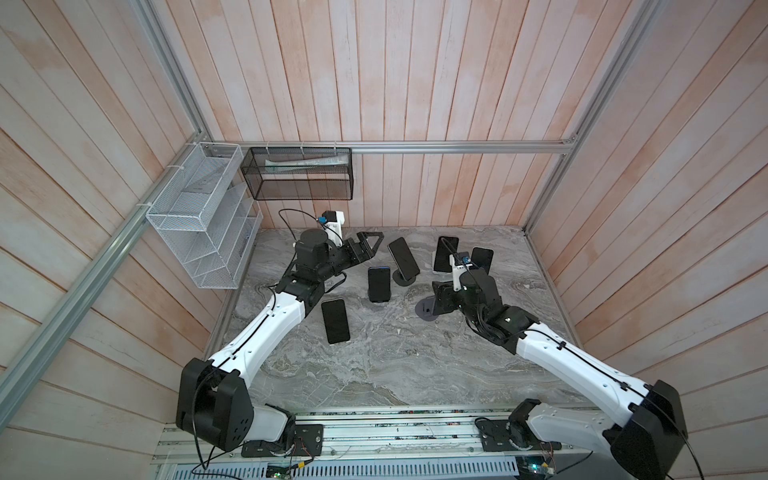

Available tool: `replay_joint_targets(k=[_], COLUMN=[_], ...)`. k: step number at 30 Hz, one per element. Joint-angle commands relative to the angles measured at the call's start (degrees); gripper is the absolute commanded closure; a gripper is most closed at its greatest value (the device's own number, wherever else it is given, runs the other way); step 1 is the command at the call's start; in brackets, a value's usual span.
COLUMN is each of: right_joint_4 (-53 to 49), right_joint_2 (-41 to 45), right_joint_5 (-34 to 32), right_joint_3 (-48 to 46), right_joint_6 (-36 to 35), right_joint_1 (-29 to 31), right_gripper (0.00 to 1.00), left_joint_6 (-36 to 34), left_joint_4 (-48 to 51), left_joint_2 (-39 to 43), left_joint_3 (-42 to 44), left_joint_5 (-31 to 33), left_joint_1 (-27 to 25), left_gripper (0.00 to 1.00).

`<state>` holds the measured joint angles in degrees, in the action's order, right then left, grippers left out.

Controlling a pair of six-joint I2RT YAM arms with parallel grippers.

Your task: Remove the phone from the phone stand

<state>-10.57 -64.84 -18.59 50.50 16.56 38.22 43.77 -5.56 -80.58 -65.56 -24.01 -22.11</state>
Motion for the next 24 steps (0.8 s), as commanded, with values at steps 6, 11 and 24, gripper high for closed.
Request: replay_joint_targets(k=[6, 11, 24], right_joint_4=[-13.1, -18.3, -22.7], right_joint_2=[6.2, 7.3, 1.9], right_joint_5=[-1.6, -2.2, 2.1], right_joint_3=[-2.8, -3.2, -5.5], right_joint_6=[7.0, 9.0, 12.0], right_joint_1=[0.5, 0.5, 0.2], right_gripper=[0.39, 0.39, 0.39], left_joint_6=[-7.0, -8.7, -10.1], left_joint_4=[1.5, 0.0, 1.1], left_joint_2=[1.5, 3.2, 2.8], left_joint_3=[-0.8, 0.9, 0.5], left_joint_5=[3.1, 6.4, 7.4], left_joint_1=[-6.6, -8.9, -9.6], left_gripper=[0.01, 0.01, 0.01])
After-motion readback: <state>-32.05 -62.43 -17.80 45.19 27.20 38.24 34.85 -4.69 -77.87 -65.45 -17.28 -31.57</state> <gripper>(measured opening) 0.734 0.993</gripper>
